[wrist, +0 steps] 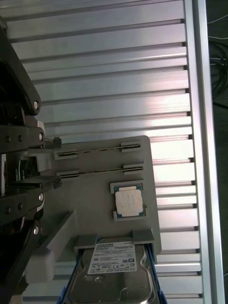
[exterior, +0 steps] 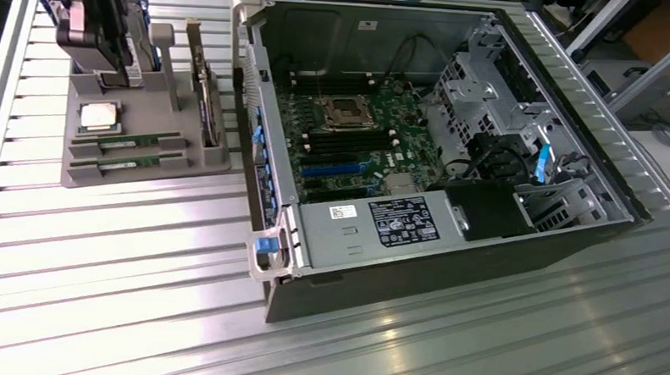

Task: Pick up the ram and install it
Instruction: 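Pick up the ram and move it above insertion slot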

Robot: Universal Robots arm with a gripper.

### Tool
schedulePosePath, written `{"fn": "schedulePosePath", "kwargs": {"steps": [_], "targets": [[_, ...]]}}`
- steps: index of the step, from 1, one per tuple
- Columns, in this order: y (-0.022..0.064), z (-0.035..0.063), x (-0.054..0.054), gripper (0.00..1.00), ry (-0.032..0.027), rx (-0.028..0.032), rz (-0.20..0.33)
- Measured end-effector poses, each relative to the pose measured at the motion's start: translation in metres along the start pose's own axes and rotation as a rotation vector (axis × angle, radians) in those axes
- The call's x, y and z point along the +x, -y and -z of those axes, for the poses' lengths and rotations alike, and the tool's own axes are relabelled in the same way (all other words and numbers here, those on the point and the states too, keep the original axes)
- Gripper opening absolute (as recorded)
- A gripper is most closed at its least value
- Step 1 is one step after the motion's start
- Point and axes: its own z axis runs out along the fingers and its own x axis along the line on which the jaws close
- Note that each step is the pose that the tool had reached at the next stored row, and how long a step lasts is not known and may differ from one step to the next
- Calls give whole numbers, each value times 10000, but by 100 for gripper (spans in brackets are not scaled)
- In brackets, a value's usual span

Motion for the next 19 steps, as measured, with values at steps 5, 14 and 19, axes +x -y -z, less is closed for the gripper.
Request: {"fn": "schedulePosePath", "kwargs": {"steps": [5,14,19], "targets": [[0,-17,0,36,0,0,0],[0,-57,1,36,0,0,0],[0,-85,1,36,0,0,0]]}}
